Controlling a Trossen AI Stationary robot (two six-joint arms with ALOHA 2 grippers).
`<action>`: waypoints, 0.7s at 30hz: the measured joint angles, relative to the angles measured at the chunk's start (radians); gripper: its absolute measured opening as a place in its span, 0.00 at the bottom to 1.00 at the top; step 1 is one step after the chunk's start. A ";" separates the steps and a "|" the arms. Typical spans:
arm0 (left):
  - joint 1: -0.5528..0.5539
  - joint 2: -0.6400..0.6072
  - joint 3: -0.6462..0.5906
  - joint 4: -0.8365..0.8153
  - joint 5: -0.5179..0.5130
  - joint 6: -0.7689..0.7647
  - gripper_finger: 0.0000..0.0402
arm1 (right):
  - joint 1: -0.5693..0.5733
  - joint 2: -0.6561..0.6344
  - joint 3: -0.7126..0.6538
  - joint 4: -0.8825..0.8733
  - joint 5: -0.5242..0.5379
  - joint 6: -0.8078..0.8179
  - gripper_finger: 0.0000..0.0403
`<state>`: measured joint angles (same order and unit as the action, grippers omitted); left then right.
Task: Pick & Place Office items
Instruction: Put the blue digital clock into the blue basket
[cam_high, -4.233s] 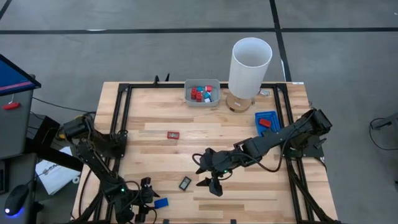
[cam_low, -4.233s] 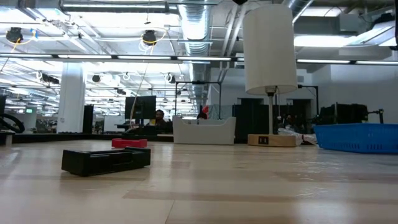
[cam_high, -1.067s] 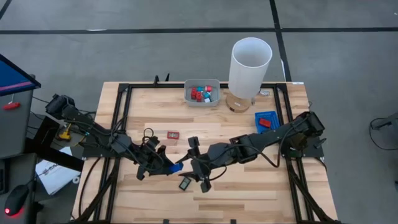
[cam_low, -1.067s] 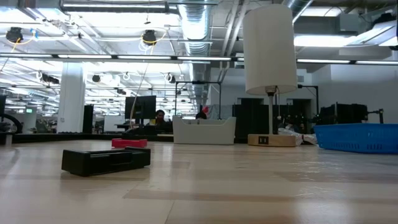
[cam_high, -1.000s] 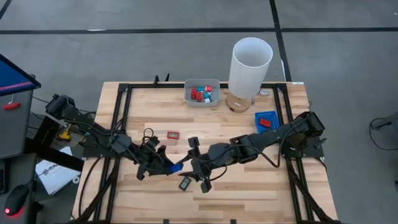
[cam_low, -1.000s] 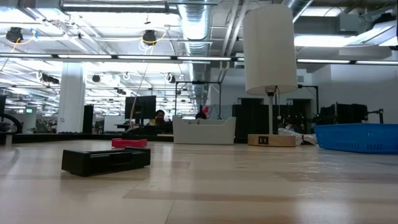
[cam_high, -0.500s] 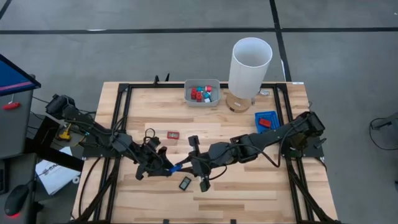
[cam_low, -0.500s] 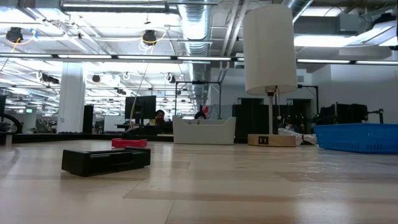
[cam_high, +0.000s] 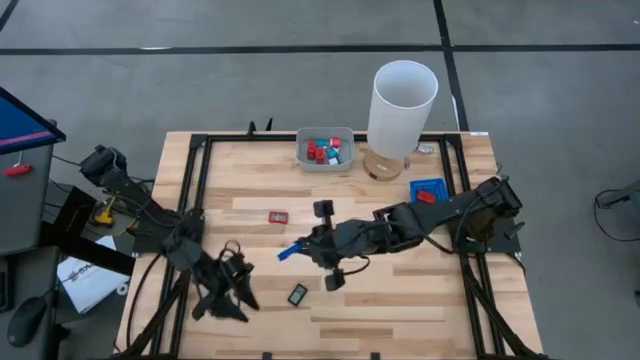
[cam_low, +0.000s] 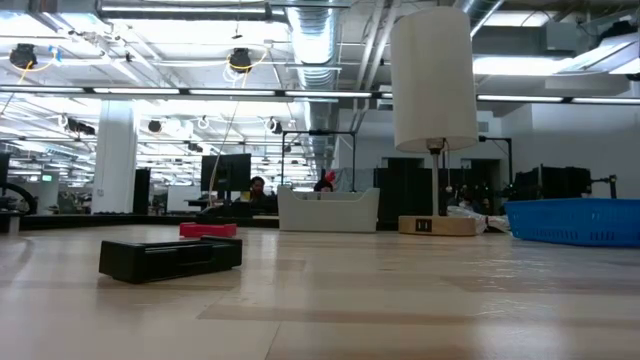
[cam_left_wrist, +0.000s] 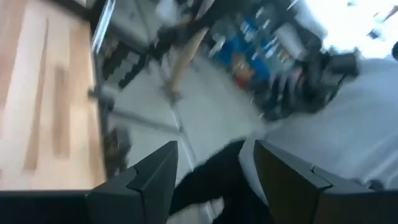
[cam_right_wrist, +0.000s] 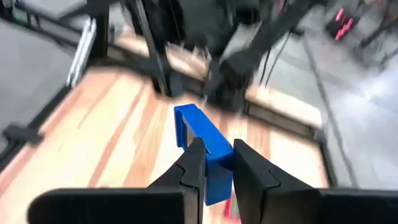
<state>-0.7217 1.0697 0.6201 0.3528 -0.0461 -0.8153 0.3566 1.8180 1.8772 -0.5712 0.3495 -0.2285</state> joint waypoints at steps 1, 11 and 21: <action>-0.022 0.000 0.000 -0.035 -0.026 -0.001 0.51 | -0.004 0.000 0.014 -0.055 0.002 0.020 0.11; -0.214 0.000 0.000 -0.393 -0.351 -0.109 0.47 | -0.079 -0.023 0.023 -0.593 0.031 0.394 0.11; -0.319 0.001 -0.001 -0.494 -0.531 -0.222 0.47 | -0.131 -0.132 -0.074 -0.966 0.333 0.828 0.11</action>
<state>-1.0410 1.0706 0.6193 -0.1415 -0.5775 -1.0373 0.2257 1.6862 1.8028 -1.5369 0.6828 0.5996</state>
